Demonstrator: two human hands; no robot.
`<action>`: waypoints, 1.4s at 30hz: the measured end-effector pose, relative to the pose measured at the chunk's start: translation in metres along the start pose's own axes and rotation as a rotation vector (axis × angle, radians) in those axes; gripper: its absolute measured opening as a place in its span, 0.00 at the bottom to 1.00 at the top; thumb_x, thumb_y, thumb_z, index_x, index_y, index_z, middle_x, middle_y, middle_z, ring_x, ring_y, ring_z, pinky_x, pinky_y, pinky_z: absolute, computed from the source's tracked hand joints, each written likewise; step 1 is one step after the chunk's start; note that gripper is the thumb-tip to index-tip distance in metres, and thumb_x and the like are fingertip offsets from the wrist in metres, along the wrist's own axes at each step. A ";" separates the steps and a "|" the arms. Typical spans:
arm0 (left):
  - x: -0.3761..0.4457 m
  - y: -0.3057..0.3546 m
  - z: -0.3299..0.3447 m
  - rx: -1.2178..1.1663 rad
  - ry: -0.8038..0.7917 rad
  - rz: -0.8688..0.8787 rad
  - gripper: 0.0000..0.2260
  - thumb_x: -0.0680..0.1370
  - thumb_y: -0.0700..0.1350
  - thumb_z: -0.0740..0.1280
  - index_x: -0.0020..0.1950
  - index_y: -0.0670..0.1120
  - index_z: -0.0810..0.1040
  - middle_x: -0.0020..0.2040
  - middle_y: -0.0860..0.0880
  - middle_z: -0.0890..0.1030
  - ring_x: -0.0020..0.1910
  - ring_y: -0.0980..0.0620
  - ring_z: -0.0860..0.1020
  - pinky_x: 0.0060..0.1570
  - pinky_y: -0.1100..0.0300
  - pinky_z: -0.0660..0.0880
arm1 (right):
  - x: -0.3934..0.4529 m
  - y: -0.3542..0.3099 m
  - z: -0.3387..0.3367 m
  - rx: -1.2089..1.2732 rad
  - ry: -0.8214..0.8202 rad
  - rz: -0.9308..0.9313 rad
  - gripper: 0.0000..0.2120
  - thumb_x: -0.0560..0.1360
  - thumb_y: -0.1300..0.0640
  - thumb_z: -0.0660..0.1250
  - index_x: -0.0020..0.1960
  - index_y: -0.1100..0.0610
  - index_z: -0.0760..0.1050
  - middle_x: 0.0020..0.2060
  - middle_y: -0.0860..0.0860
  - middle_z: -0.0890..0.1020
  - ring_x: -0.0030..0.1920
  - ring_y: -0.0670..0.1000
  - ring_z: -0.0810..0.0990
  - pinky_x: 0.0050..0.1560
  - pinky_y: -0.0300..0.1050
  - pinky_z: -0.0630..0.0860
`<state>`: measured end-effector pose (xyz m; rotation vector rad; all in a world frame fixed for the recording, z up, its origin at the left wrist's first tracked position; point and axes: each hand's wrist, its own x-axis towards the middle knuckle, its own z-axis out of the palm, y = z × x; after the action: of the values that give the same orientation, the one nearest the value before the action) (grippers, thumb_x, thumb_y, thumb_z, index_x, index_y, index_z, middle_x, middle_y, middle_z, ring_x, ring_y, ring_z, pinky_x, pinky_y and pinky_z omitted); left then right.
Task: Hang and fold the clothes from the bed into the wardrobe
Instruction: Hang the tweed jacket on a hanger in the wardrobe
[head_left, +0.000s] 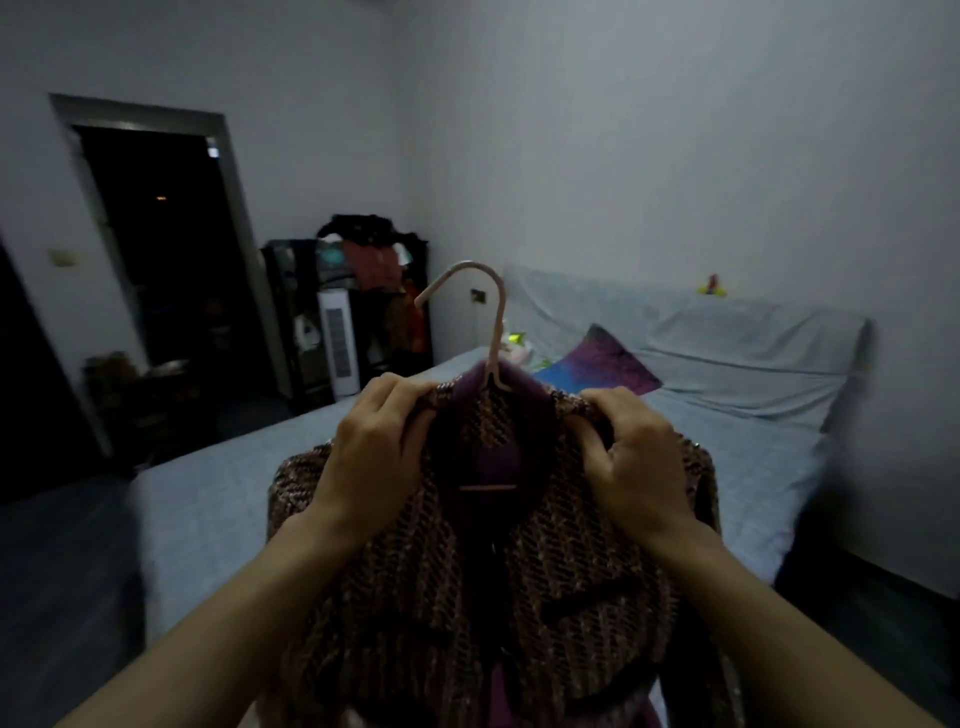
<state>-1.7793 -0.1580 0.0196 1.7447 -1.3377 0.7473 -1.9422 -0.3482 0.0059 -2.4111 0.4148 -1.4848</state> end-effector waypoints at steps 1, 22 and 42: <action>-0.004 0.003 -0.005 0.022 0.007 -0.014 0.10 0.79 0.37 0.67 0.60 0.40 0.79 0.51 0.47 0.79 0.49 0.50 0.78 0.53 0.56 0.76 | 0.001 0.000 0.003 0.033 -0.004 -0.004 0.06 0.76 0.58 0.71 0.51 0.58 0.80 0.44 0.52 0.82 0.44 0.55 0.80 0.46 0.54 0.76; -0.153 0.104 -0.347 0.747 0.234 -0.231 0.12 0.77 0.38 0.69 0.60 0.40 0.79 0.52 0.44 0.80 0.53 0.47 0.78 0.58 0.61 0.70 | -0.015 -0.292 0.016 0.718 -0.190 -0.260 0.07 0.77 0.54 0.69 0.53 0.55 0.81 0.47 0.47 0.82 0.46 0.44 0.79 0.52 0.44 0.77; -0.284 0.241 -0.481 1.438 0.404 -0.458 0.08 0.78 0.33 0.66 0.56 0.37 0.81 0.47 0.43 0.80 0.47 0.45 0.76 0.53 0.64 0.68 | -0.106 -0.482 0.034 1.109 -0.495 -0.749 0.03 0.78 0.56 0.67 0.49 0.55 0.77 0.41 0.46 0.78 0.41 0.47 0.77 0.43 0.46 0.75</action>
<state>-2.0801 0.3662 0.0863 2.5323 0.0972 1.8786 -1.9109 0.1392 0.0875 -1.8486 -1.1998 -0.8152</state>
